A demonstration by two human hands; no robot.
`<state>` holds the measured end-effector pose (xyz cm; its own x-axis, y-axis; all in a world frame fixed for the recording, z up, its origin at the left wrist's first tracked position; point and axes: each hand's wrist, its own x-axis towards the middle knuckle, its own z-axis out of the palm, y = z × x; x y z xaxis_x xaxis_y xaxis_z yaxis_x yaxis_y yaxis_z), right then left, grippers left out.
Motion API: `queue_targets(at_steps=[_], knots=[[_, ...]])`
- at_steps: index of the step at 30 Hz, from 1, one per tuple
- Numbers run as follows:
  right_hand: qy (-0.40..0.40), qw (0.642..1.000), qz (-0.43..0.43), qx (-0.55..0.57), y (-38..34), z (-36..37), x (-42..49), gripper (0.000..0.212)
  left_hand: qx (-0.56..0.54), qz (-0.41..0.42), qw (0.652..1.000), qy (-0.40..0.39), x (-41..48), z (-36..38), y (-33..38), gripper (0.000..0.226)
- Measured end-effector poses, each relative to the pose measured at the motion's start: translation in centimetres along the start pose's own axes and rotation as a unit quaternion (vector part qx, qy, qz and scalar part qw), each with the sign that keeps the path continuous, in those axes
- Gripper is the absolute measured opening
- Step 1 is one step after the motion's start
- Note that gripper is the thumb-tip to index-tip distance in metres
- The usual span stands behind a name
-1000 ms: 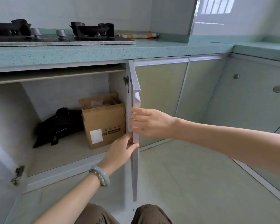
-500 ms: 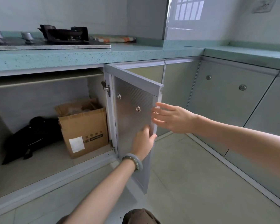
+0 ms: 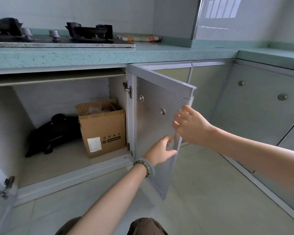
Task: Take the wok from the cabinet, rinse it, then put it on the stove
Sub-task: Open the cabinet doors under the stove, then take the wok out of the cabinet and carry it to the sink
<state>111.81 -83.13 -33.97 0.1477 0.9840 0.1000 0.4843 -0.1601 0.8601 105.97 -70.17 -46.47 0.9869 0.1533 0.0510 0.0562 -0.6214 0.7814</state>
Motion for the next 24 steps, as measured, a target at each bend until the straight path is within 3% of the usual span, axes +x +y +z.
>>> queue_targets(at_steps=[2,5,9,12,15,19,22,24], knots=[[-0.014,0.995,0.067,0.071,-1.1,-1.9,1.5,0.010,0.034,-0.043,0.998,-0.026,-1.7,-2.0,-1.7,0.064],[-0.022,0.962,0.121,0.244,-2.7,-4.0,4.6,0.009,0.018,-0.111,0.994,-0.011,-4.8,-6.8,-4.8,0.059],[-0.030,0.873,0.150,0.463,-5.2,-5.2,9.5,0.023,-0.039,-0.187,0.979,0.068,-10.3,-14.4,-7.8,0.043],[-0.032,0.803,0.119,0.583,-7.5,-6.3,13.5,0.036,-0.060,-0.226,0.960,0.155,-15.5,-19.3,-10.1,0.023],[-0.035,0.710,0.079,0.699,-10.6,-7.4,16.9,0.041,-0.040,-0.258,0.940,0.218,-20.1,-22.7,-12.4,0.034],[-0.056,0.610,0.069,0.787,-15.0,-8.4,21.3,0.044,-0.079,-0.278,0.921,0.262,-23.5,-25.5,-15.9,0.031],[-0.096,0.557,0.083,0.821,-18.0,-8.5,25.4,0.045,-0.132,-0.294,0.901,0.291,-24.2,-27.1,-19.7,0.015],[-0.114,0.522,0.101,0.839,-19.9,-8.1,28.4,0.045,-0.165,-0.306,0.887,0.305,-24.1,-28.2,-22.7,0.017]])
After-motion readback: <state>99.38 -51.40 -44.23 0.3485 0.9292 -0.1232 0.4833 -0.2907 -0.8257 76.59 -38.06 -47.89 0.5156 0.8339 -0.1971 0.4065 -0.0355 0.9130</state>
